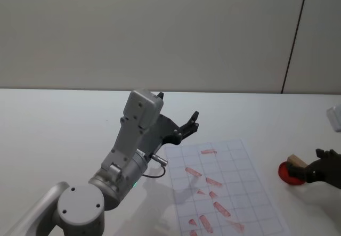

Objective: Use the one hand to pick up the stamp and affix it onto the A4 paper.

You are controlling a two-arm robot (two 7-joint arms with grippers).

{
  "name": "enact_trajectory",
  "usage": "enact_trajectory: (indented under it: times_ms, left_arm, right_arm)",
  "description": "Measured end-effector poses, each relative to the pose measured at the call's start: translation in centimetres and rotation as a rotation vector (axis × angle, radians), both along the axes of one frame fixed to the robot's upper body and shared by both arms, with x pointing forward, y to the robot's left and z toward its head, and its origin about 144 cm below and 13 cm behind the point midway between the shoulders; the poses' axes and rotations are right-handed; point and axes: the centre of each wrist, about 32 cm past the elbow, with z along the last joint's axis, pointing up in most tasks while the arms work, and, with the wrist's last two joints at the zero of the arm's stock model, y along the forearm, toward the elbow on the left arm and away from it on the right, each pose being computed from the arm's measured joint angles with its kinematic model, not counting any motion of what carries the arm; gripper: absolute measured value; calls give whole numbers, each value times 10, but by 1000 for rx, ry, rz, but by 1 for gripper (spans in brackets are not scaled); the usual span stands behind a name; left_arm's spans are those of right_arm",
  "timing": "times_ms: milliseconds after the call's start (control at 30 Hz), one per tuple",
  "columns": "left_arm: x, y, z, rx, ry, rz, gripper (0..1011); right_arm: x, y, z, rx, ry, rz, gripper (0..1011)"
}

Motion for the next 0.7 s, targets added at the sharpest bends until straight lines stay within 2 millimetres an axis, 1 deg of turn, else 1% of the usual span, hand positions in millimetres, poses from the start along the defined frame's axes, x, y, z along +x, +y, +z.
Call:
enact_trajectory:
  times_ms: [467,567,700]
  left_arm:
    - [0,0,0,0,0,0,1002]
    - [0,0,0,0,0,0,1002]
    - [0,0,0,0,0,0,1002]
  right_arm:
    - [3,5,-8,6,24,-2,1000]
    - [4,6,-9,7,26,-3,965]
    - [4,6,-10,7,29,-3,887]
